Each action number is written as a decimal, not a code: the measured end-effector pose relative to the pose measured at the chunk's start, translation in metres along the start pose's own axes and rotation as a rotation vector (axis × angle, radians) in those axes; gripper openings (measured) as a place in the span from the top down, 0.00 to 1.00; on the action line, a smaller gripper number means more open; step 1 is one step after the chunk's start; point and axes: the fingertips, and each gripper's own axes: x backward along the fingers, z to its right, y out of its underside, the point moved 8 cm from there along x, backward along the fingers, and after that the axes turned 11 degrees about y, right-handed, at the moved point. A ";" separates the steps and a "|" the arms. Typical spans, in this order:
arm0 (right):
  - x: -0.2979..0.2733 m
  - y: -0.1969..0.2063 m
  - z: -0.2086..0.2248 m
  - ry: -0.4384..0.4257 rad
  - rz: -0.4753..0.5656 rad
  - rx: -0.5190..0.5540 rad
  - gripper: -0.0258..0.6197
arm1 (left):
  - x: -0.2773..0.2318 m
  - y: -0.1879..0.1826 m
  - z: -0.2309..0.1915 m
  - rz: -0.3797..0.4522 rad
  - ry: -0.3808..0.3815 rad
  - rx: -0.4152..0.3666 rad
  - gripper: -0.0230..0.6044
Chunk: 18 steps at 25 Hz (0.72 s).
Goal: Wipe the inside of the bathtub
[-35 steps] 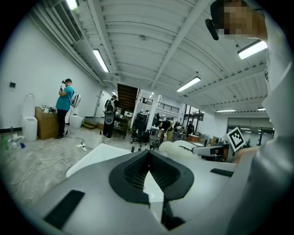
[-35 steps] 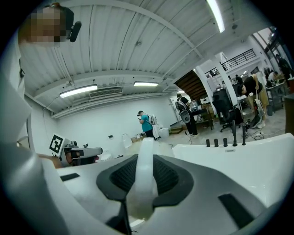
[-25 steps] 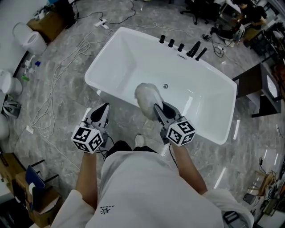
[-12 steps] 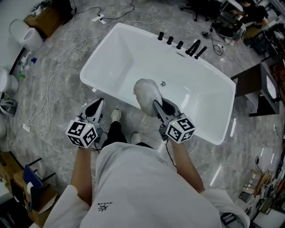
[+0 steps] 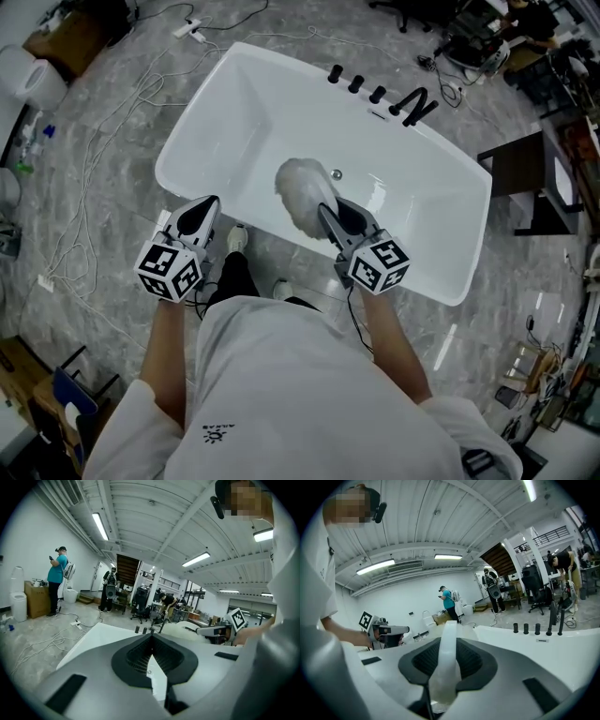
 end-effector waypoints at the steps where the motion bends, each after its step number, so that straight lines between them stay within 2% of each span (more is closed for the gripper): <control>1: -0.011 -0.004 -0.001 0.000 -0.006 0.004 0.80 | -0.004 -0.004 -0.011 -0.005 0.008 -0.001 0.94; 8: -0.098 -0.028 -0.010 -0.024 -0.053 0.092 0.81 | -0.025 -0.018 -0.087 -0.050 0.064 -0.029 0.95; 18: -0.216 -0.038 0.005 -0.017 -0.157 0.196 0.80 | -0.066 -0.018 -0.190 -0.055 0.124 0.047 0.95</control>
